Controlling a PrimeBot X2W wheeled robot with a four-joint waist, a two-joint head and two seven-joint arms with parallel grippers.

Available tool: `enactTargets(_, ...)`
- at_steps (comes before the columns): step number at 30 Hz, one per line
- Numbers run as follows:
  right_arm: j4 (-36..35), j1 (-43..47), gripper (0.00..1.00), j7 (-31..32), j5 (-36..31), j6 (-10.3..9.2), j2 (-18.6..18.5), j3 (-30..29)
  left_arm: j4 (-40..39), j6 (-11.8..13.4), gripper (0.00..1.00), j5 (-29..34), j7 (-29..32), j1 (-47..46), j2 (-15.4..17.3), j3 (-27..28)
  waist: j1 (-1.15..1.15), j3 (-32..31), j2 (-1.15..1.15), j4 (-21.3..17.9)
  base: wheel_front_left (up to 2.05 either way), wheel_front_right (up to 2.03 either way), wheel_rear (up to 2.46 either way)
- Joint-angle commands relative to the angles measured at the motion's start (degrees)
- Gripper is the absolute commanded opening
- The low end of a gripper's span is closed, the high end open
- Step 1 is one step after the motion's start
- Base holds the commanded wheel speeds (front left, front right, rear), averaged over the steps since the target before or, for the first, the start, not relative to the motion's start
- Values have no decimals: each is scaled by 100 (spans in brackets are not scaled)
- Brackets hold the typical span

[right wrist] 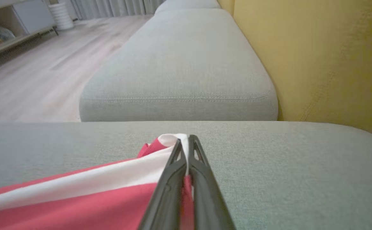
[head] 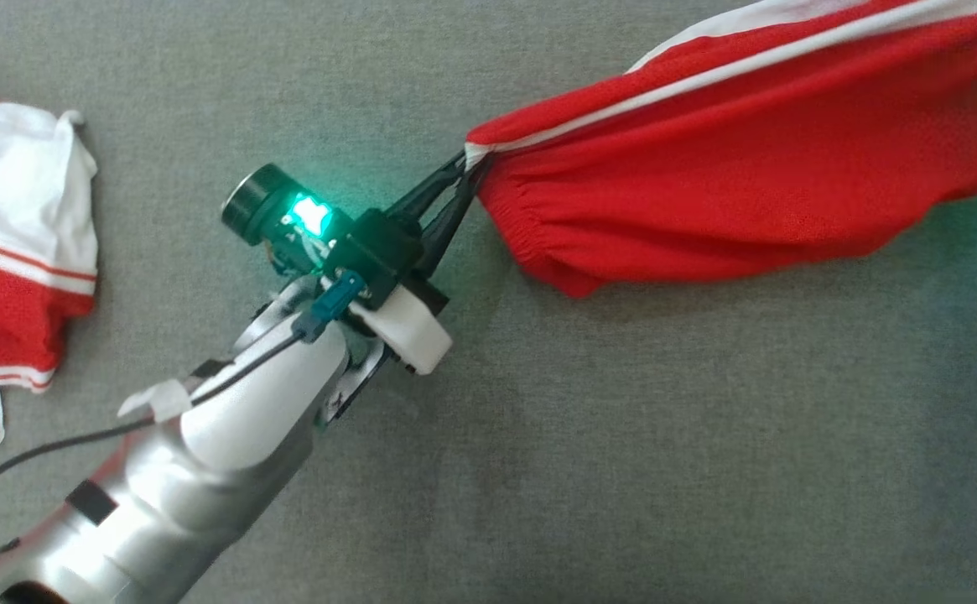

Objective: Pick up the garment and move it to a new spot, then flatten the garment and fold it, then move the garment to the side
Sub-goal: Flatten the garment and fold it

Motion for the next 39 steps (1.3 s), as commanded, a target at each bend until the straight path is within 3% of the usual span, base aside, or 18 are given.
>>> enactTargets(1, 122, -262, 0, -61, -92, -5, -224, 205, -65, -51, 0, -65, -35, -272, 45, 237, -1, 80, 0, 82, 0, 0, 0)
enactTargets(3, 465, -499, 0, -104, -92, -5, -305, 411, 39, -125, 0, -115, -99, -341, -46, 233, -1, 127, 0, 147, 0, 0, 0)
enactTargets(4, 601, -597, 12, -142, -57, -5, -335, 514, 103, -148, 9, -125, -135, -377, -91, 229, -1, 147, 0, 178, 0, 0, 0)
enactTargets(5, 726, -675, 43, -172, 5, -5, -346, 605, 168, -166, 55, -137, -176, -402, -138, 224, -1, 156, 0, 202, 0, 0, 0)
enactTargets(6, 825, -739, 92, -213, 89, -5, -349, 701, 234, -163, 100, -157, -217, -412, -181, 233, -1, 158, 0, 215, 0, 0, 0)
enactTargets(7, 881, -795, 100, -306, 204, -5, -353, 795, 293, -156, 100, -163, -260, -420, -219, 234, -1, 157, 0, 230, 0, 0, 0)
enactTargets(12, 997, -764, 100, -637, 680, -5, -436, 1070, 425, 20, 100, -274, -503, -269, -371, 362, -1, 80, 0, 254, 0, 0, 0)
enactTargets(16, 870, -421, 100, -769, 1196, -5, -486, 1147, 164, 463, 100, -328, -740, 167, -451, 681, -1, -34, 0, 221, 0, 0, 0)
enactTargets(20, 849, -29, 100, -665, 1570, -5, -642, 1085, -813, 1080, 100, -20, -783, 836, -529, 1288, -1, -82, 0, 241, 0, 0, 0)
enactTargets(24, 1339, 210, 100, -535, 1590, -5, -749, 813, -1979, 1443, 100, 597, -786, 1856, -691, 1961, -1, -134, 0, 457, 0, 0, 0)
enactTargets(30, 2140, 346, 100, 88, 1792, -5, -701, 776, -2621, 1362, 100, 1088, -786, 2659, -975, 2359, -1, -283, 0, 838, 0, 0, 0)
enactTargets(31, 2206, 369, 79, 185, 1871, -5, -687, 799, -2665, 1320, 100, 1152, -786, 2751, -1006, 2388, -1, -318, 0, 879, 0, 0, 0)
enactTargets(32, 2249, 393, 36, 261, 1932, -5, -684, 838, -2694, 1278, 100, 1208, -786, 2842, -1032, 2411, -1, -357, 0, 906, 0, 0, 0)
enactTargets(33, 2268, 409, 0, 293, 1981, -5, -690, 876, -2717, 1248, 100, 1263, -787, 2925, -1055, 2437, -1, -397, 0, 918, 0, 0, 0)
enactTargets(39, 2400, 365, 0, -260, 2048, -5, -796, 821, -2752, 1099, 100, 1535, -787, 3320, -1108, 2610, -1, -655, 0, 704, 0, 0, 0)
